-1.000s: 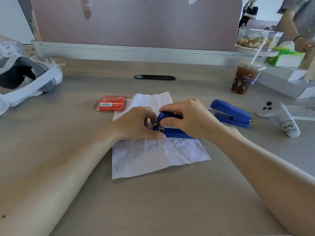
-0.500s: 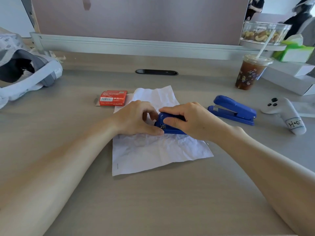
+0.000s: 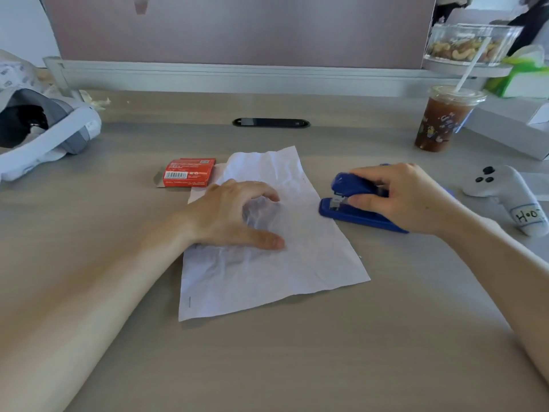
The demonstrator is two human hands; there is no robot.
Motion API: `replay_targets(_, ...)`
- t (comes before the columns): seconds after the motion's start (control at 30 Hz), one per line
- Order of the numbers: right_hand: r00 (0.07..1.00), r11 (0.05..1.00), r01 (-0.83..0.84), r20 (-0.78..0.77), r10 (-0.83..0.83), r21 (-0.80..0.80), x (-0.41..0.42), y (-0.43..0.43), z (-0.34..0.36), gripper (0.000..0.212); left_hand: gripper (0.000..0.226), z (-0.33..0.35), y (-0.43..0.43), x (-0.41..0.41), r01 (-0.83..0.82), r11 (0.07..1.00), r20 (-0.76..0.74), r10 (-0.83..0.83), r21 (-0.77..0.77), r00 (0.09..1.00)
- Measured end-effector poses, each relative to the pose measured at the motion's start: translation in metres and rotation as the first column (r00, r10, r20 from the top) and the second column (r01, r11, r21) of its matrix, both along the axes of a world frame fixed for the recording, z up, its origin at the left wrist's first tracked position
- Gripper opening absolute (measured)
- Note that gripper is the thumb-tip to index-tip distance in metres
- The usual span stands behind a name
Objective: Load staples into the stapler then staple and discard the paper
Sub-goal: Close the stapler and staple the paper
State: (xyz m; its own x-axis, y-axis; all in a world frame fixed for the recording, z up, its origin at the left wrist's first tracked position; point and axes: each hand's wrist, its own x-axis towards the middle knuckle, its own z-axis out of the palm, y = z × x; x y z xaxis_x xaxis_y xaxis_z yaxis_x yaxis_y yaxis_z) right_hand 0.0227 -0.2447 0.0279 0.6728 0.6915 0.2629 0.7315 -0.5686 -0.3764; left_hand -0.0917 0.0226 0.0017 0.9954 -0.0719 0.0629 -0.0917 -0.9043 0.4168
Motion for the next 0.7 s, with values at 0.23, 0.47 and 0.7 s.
replay_targets(0.23, 1.000, 0.998, -0.008, -0.020, 0.007, -0.061, 0.004, -0.019, 0.007, 0.035, 0.088, 0.001, 0.004, -0.002, 0.083, 0.995, -0.032, -0.085, -0.059, 0.996)
replay_targets(0.47, 0.998, 0.998, -0.053, -0.043, 0.052, -0.031, -0.001, -0.019, 0.007, 0.031, 0.085, 0.003, 0.006, -0.005, 0.117, 0.982, -0.037, -0.124, -0.150, 0.992)
replay_targets(0.7, 0.999, 0.998, -0.053, -0.012, 0.053, 0.017, -0.007, -0.013, 0.004, 0.034, 0.080, 0.006, 0.004, -0.009, 0.133, 0.974, -0.028, -0.140, -0.183, 0.990)
